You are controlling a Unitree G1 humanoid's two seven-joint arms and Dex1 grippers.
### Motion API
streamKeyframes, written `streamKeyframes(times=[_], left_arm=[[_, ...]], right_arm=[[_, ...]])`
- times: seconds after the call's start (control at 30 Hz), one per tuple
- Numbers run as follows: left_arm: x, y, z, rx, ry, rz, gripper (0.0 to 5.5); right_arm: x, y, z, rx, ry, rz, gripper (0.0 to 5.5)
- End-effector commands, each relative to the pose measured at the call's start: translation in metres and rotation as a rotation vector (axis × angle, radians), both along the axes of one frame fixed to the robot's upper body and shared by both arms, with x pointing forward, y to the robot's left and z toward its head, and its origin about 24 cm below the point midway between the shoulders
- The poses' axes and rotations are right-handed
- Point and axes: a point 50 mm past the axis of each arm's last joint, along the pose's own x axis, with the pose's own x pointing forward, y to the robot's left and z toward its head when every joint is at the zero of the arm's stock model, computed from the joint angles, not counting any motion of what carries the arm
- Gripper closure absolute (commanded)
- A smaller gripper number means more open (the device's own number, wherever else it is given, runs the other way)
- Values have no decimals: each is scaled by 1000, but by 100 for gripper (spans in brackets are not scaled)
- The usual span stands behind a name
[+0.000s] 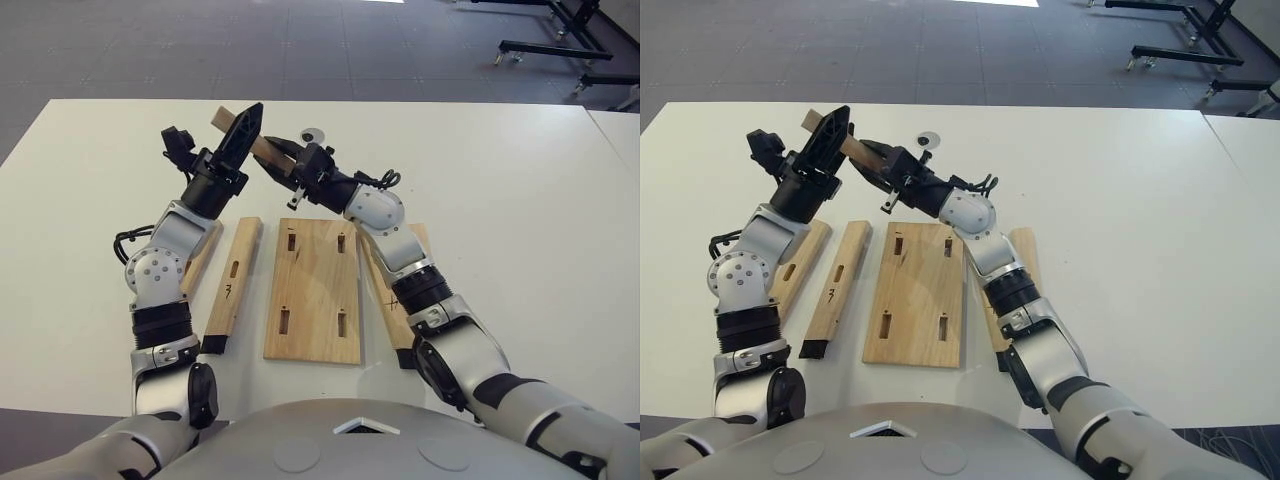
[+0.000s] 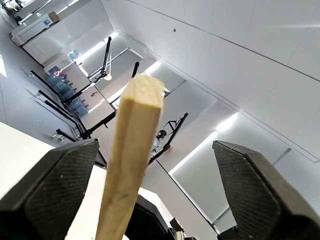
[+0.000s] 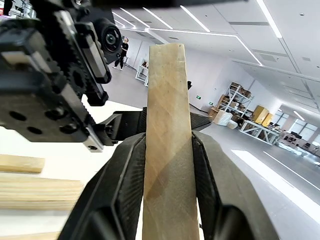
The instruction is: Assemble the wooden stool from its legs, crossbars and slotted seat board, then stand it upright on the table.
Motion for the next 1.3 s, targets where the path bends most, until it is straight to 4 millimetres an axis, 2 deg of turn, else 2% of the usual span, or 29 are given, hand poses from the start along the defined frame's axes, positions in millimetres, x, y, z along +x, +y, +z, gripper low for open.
streamKeyframes(times=[0.03,0.3,0.7,0.83,1.27,1.3], left_arm=[[0,-2,-1,12,-1,-6,195],[-2,2,-1,0,-23,9,316],[-1,-3,-9,66,-11,-8,476],[0,-3,-9,69,-15,-9,496],[0,-4,-12,64,-38,32,506],[0,-3,-13,72,-29,39,507]], right_arm=[[-2,-1,-1,4,23,9,422],[-5,-3,0,13,53,43,422],[-4,-4,1,16,47,47,422],[-4,-4,1,17,48,50,422],[1,-9,-3,4,95,16,422],[2,-10,-4,1,100,8,386]])
